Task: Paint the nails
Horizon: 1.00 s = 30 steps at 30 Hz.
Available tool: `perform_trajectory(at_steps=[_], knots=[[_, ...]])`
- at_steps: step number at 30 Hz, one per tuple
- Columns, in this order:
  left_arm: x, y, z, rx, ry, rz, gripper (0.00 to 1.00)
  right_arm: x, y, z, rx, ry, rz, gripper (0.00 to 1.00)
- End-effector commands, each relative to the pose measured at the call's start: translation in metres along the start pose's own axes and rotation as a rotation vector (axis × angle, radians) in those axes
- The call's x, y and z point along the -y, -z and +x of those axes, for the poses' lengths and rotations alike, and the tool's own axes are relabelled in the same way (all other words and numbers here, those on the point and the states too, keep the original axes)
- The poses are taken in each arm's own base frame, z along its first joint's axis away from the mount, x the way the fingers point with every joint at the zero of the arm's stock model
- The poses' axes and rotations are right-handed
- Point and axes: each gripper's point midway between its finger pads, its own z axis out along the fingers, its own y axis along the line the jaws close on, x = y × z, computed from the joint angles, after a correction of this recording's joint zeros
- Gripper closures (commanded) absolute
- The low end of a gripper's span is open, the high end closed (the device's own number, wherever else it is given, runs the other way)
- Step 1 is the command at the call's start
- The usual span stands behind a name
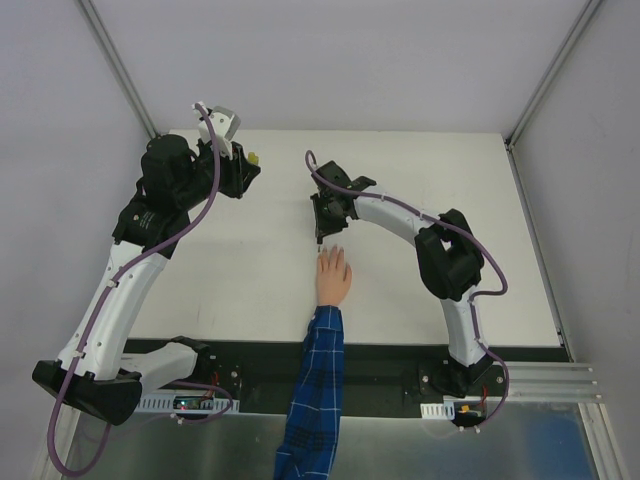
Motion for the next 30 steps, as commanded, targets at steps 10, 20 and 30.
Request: perform_trajectory(at_steps=[10,20,30], knots=[[0.001,0.010,-0.010,0.043,-0.005,0.003,1.00,-0.009,0.024,0.004,0.013,-0.008,-0.025,1.00],[0.002,0.009,-0.010,0.042,-0.005,0.006,1.00,-0.013,0.031,-0.002,0.036,0.006,-0.033,1.00],[0.000,0.009,-0.009,0.039,-0.004,0.001,1.00,-0.013,0.031,0.002,0.025,0.001,-0.037,1.00]])
